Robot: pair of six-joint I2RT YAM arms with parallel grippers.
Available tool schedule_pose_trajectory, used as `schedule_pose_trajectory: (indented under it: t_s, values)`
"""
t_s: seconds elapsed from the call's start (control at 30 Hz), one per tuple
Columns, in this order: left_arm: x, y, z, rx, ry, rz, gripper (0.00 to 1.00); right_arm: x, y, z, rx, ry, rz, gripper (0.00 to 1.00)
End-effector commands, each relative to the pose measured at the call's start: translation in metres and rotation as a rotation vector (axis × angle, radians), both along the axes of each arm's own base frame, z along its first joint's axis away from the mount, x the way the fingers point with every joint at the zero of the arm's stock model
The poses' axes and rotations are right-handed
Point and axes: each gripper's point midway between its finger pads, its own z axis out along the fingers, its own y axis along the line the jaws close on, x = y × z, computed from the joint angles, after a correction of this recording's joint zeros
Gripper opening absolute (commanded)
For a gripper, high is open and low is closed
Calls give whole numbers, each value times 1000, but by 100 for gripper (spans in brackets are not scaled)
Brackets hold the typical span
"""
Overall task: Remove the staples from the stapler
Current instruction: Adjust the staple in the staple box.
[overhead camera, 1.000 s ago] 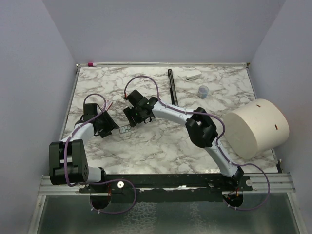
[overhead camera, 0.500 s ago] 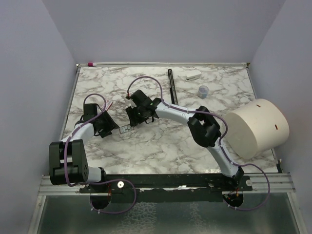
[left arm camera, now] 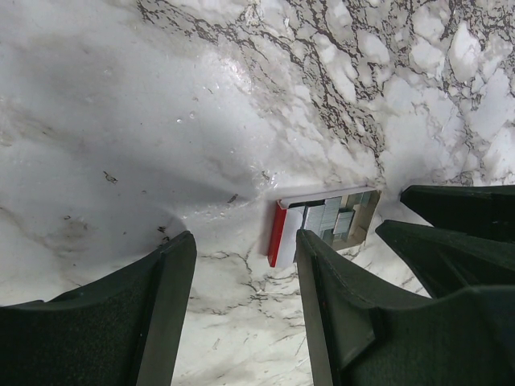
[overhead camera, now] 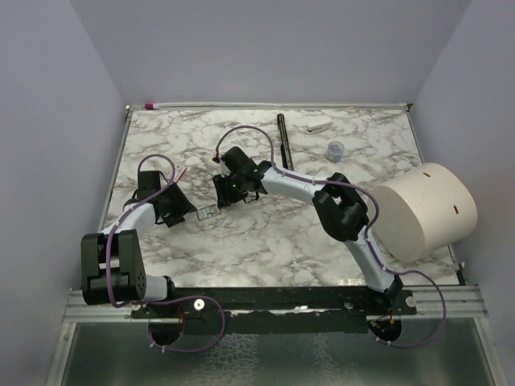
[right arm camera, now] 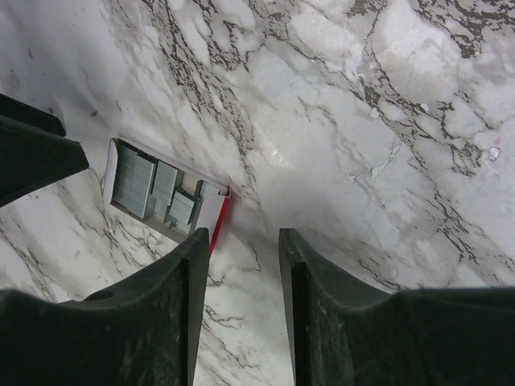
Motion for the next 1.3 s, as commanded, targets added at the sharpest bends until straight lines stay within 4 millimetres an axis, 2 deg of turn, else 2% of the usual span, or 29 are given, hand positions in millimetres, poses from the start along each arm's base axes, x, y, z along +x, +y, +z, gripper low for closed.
schedule_pose_trajectory:
  t_s: [0.0,0.1,0.23,0.43,0.7,1.27]
  values:
    - [0,-2,-2,-21,3,-5,55,-21,-7,-18,-40,82,51,43]
    - [0,-2,-2,-21,2,-4,55,-24,0,-13,-7,100,72,47]
    - [0,-3,-2,-23,2,-7,55,-21,-5,-24,-86,81,57,54]
    - [0,-3,-3,-26,3,-6,55,-12,-17,-32,-195,33,22,54]
    - [0,-3,-3,-24,3,-7,55,-11,-14,-38,-242,25,33,52]
    - [-1,-3,-3,-24,4,-9,55,-15,-13,-40,-227,36,38,34]
